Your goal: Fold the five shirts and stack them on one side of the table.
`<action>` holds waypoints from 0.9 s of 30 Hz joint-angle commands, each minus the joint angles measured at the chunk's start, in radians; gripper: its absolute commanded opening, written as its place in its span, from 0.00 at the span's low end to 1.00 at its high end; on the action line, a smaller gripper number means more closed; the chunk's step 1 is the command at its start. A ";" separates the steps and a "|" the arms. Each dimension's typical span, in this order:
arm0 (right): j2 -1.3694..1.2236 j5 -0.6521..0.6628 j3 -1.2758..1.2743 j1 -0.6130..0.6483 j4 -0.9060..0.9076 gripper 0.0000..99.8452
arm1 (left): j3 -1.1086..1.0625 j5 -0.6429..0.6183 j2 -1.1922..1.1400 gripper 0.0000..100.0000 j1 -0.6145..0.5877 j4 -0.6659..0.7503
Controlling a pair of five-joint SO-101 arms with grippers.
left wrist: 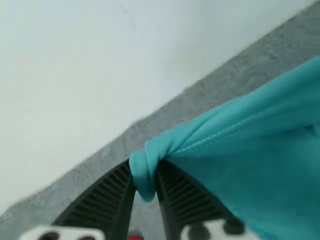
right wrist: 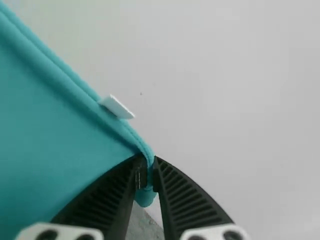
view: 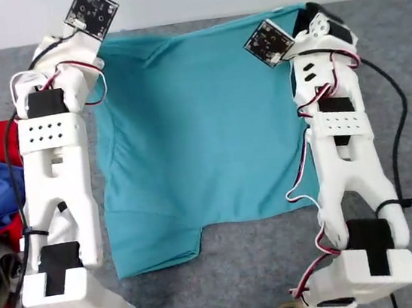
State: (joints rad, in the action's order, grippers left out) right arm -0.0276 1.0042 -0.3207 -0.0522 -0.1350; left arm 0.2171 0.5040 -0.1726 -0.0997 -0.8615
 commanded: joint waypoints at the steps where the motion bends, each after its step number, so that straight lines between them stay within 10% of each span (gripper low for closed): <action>1: 0.010 0.009 0.069 0.002 0.114 0.01 | 0.048 0.012 0.012 0.01 0.000 -0.101; 16: 0.200 0.009 0.069 -0.035 0.974 0.01 | 0.041 0.239 0.008 0.01 -0.005 -0.867; 27: 0.245 0.008 0.069 -0.039 1.383 0.01 | -0.314 0.298 0.018 0.01 -0.006 -0.895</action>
State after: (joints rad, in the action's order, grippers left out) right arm 0.1550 1.0042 -0.3191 -0.0752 1.1676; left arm -0.0238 0.7772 -0.1726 -0.1013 -1.7238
